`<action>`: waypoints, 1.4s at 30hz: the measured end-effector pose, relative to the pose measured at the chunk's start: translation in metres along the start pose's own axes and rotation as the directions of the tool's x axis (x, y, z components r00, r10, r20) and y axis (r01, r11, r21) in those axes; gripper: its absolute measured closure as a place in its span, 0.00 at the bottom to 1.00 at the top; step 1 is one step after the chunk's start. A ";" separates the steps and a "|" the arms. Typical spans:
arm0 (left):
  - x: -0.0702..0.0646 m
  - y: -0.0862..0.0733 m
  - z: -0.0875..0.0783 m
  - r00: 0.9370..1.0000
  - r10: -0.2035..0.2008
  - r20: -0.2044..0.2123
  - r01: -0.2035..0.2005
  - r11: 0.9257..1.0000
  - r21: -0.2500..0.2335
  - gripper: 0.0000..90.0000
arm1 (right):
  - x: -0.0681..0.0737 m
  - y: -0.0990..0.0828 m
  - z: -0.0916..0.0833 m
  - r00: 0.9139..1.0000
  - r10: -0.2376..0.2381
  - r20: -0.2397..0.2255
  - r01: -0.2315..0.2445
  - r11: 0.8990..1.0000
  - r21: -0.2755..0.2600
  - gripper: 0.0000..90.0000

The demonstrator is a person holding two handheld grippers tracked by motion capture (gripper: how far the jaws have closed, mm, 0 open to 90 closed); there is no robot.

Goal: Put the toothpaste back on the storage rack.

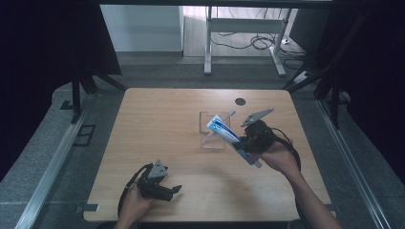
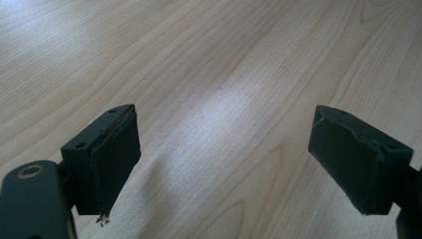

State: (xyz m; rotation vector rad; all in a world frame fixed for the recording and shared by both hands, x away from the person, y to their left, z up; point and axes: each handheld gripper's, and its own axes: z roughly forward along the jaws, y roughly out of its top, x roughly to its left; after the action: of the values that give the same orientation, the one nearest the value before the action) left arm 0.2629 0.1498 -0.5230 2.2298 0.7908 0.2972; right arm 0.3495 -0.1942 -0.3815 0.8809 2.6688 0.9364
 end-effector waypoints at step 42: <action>-0.001 0.001 0.000 1.000 0.006 0.010 -0.006 1.000 -0.006 0.14 | -0.018 0.063 0.046 0.997 0.076 0.006 -0.072 0.975 -0.212 0.82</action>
State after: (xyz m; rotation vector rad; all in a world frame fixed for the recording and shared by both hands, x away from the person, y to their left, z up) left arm 0.2624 0.1483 -0.5226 2.2263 0.7774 0.2909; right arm 0.4096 -0.1416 -0.3794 0.9389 2.4798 1.2003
